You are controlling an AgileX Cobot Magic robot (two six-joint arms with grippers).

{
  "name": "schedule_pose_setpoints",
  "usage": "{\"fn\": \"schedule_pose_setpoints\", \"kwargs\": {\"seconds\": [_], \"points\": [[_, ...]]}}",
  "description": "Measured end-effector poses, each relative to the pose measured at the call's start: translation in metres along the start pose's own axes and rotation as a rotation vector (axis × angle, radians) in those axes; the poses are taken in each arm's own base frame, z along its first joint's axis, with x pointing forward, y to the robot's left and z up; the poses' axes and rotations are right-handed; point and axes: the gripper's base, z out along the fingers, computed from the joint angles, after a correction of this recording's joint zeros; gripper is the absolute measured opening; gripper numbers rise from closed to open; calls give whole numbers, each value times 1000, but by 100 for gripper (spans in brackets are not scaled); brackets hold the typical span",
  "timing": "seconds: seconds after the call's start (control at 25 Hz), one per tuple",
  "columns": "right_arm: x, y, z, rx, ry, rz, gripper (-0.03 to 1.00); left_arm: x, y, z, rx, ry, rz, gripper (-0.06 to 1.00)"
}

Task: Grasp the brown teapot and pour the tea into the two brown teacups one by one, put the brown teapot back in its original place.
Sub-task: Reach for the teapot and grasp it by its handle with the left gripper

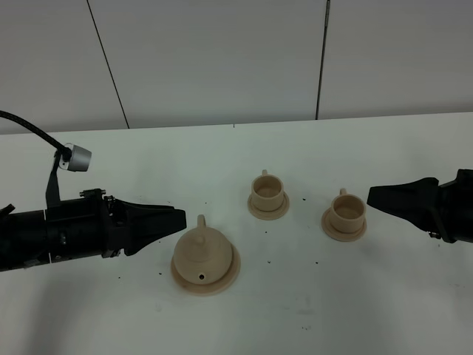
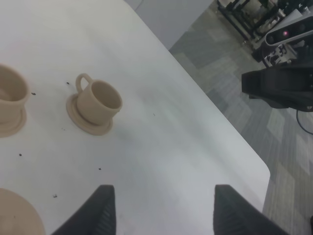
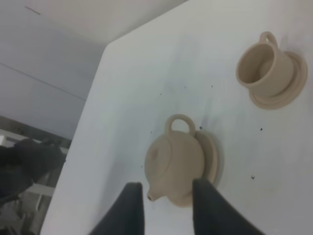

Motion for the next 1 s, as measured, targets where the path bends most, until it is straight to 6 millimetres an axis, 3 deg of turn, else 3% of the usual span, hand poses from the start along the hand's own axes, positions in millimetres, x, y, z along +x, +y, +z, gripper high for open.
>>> {"fn": "schedule_pose_setpoints", "kwargs": {"seconds": [0.24,0.56,0.76,1.0], "points": [[-4,2,-7,82,-23,-103,24,0,0,0,-1,-5,1,51],[-9,44,-54,240,-78,-227,24,-2,0,0,-3,-22,-8,51],[2,67,-84,327,-71,-207,24,-2,0,0,-3,-26,-10,51],[29,77,-115,504,49,-130,24,-2,0,0,-3,-26,-10,51]]}}
